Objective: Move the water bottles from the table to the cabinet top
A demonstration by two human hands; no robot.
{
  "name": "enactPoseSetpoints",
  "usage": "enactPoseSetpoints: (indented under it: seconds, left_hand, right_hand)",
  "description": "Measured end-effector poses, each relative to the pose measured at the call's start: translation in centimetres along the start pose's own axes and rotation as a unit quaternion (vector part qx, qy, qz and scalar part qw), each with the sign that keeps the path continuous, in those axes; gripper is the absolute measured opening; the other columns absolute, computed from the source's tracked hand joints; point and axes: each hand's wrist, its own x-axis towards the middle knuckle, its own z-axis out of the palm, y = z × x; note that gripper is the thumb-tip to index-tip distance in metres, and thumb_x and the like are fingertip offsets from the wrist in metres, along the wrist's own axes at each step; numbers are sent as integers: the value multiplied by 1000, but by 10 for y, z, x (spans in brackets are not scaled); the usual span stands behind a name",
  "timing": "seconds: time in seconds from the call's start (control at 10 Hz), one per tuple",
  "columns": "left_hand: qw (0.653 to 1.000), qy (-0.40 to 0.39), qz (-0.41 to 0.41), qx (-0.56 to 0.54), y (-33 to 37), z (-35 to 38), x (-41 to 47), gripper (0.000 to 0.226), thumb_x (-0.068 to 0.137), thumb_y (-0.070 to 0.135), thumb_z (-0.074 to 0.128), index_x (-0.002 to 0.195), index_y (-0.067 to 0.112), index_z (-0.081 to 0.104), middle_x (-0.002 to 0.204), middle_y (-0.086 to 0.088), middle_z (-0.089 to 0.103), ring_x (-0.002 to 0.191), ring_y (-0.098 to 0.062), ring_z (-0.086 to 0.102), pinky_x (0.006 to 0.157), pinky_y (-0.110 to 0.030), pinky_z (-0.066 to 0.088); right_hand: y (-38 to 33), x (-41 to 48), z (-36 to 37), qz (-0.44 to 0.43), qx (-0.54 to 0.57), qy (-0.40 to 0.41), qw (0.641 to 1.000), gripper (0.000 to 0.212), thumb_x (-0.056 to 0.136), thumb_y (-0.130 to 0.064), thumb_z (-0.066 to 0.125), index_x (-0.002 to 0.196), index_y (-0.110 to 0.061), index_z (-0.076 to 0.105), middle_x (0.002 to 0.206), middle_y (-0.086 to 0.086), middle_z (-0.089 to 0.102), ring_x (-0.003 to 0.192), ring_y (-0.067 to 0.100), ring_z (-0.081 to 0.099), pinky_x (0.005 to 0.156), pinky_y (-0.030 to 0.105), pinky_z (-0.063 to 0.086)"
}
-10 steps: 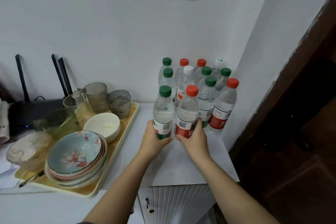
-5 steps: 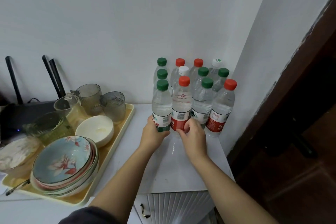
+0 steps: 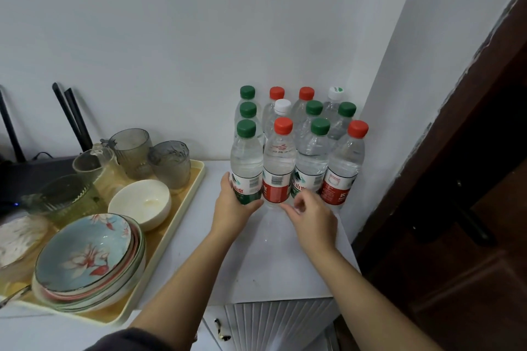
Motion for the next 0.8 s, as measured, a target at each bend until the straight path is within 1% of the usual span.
enactPoseSetpoints:
  seconds: [0.1, 0.2, 0.3, 0.4, 0.5, 0.6, 0.7, 0.8]
  left_hand:
    - [997, 26, 31, -58, 1, 10, -11, 87, 66, 22, 88, 132, 33, 32, 116, 21, 54, 102, 5, 57, 76, -8, 45]
    - [993, 66, 44, -84, 1, 27, -12, 99, 60, 21, 91, 137, 31, 30, 131, 12, 51, 118, -3, 53, 97, -24, 46]
    - [991, 87, 44, -96, 2, 36, -7, 102, 57, 19, 93, 135, 31, 29, 129, 10, 51, 117, -6, 52, 97, -25, 44]
    - [991, 90, 40, -91, 0, 38, -6, 106, 56, 19, 93, 139, 30, 27, 130, 8, 51, 119, -9, 52, 97, -27, 45]
    - [990, 92, 53, -91, -1, 39, -5, 104, 57, 17, 93, 137, 28, 28, 126, 11, 51, 118, -8, 53, 97, -27, 46]
    - [990, 93, 57, -85, 2, 40, -5, 101, 57, 16, 92, 135, 28, 30, 123, 12, 51, 117, -7, 53, 95, -24, 44]
    - [989, 93, 69, -87, 0, 36, -6, 98, 56, 20, 93, 132, 30, 32, 124, 9, 53, 118, -8, 54, 99, -29, 47]
    - [988, 109, 81, -74, 10, 25, -4, 108, 55, 34, 93, 140, 27, 28, 138, 5, 47, 128, -10, 47, 107, -37, 42]
  right_hand:
    - [17, -4, -14, 68, 21, 108, 992, 54, 60, -27, 91, 99, -9, 57, 100, 6, 57, 93, 28, 56, 72, 41, 50]
    - [22, -3, -17, 138, 70, 126, 980, 96, 56, -25, 94, 135, -4, 44, 133, 18, 47, 123, 30, 45, 98, 38, 43]
    - [25, 7, -12, 167, 152, 93, 970, 116, 59, -18, 94, 150, -6, 24, 151, 18, 33, 140, 28, 34, 106, 25, 29]
    - [24, 15, -7, 186, 165, 90, 964, 122, 58, -16, 94, 153, -7, 17, 153, 18, 31, 141, 30, 33, 106, 23, 28]
    - [25, 15, -3, 188, 157, 95, 965, 123, 58, -17, 94, 153, -8, 16, 153, 18, 30, 140, 31, 35, 105, 25, 30]
    - [24, 15, -6, 189, 156, 81, 966, 124, 58, -18, 94, 153, -8, 15, 153, 18, 29, 140, 32, 34, 106, 29, 32]
    - [25, 16, -15, 185, 186, 59, 963, 125, 59, -19, 93, 154, -9, 12, 154, 18, 25, 143, 31, 29, 114, 37, 31]
    - [10, 27, -43, 153, 236, 75, 957, 122, 65, -22, 90, 156, -19, 9, 159, 8, 19, 147, 20, 23, 119, 41, 26]
